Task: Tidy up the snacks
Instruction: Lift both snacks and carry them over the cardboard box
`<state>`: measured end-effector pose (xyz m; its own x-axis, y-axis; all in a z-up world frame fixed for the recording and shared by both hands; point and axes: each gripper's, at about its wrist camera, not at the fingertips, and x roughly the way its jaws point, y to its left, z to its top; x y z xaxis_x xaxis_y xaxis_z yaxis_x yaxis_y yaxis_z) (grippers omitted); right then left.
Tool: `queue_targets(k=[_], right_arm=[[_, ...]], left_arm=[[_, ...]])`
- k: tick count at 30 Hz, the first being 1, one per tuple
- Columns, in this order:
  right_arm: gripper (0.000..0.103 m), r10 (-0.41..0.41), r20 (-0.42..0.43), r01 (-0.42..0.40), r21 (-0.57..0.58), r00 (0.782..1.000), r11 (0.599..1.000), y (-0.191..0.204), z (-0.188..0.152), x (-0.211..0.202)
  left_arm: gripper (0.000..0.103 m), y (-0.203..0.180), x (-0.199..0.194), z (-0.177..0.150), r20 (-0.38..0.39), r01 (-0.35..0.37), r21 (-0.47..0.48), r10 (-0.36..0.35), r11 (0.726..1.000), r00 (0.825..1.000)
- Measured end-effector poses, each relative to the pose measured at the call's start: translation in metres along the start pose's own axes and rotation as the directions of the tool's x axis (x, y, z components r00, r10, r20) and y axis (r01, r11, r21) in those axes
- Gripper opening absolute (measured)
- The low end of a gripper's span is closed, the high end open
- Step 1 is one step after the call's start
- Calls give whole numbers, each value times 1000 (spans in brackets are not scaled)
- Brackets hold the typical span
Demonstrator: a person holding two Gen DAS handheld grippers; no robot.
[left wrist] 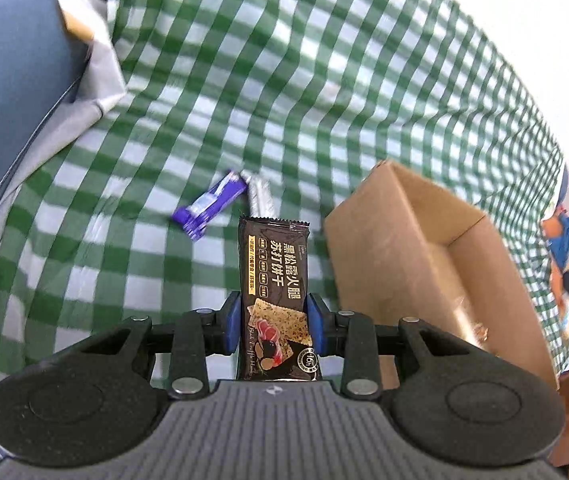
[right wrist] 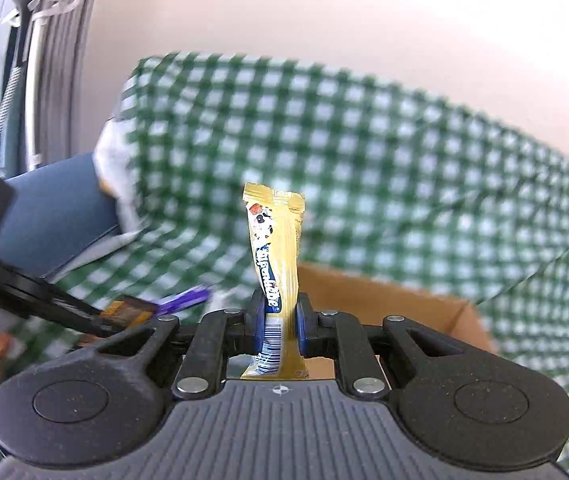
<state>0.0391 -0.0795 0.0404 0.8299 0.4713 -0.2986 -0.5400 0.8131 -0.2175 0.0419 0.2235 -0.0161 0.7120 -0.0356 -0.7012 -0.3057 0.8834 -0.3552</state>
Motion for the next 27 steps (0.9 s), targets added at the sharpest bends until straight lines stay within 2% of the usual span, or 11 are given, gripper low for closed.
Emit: queue_targets(k=[2, 5, 14, 16, 20, 23, 27], right_arm=[[16, -34, -4, 34, 33, 999, 999, -14, -12, 4], [16, -63, -80, 67, 42, 995, 997, -24, -30, 13], [16, -140, -71, 138, -43, 988, 990, -42, -45, 7], [16, -164, -69, 161, -44, 984, 986, -51, -48, 2], [16, -212, -83, 212, -9, 974, 977, -71, -53, -2], [16, -241, -96, 244, 19, 966, 970, -83, -55, -3], [16, -274, -115, 281, 46, 955, 959, -93, -59, -3]], left_arm=[[37, -6, -1, 0, 19, 14, 7, -14, 1000, 1000], [37, -14, 1, 2, 46, 31, 20, -32, 999, 998], [37, -46, 4, 1, 141, 102, 68, -111, 992, 984], [37, -53, 3, 0, 170, 136, 79, -147, 988, 974], [37, -72, 0, -2, 227, 219, 102, -237, 970, 945], [37, -87, 3, -7, 235, 287, 124, -309, 950, 921], [37, -111, 9, -17, 219, 337, 183, -373, 923, 902]])
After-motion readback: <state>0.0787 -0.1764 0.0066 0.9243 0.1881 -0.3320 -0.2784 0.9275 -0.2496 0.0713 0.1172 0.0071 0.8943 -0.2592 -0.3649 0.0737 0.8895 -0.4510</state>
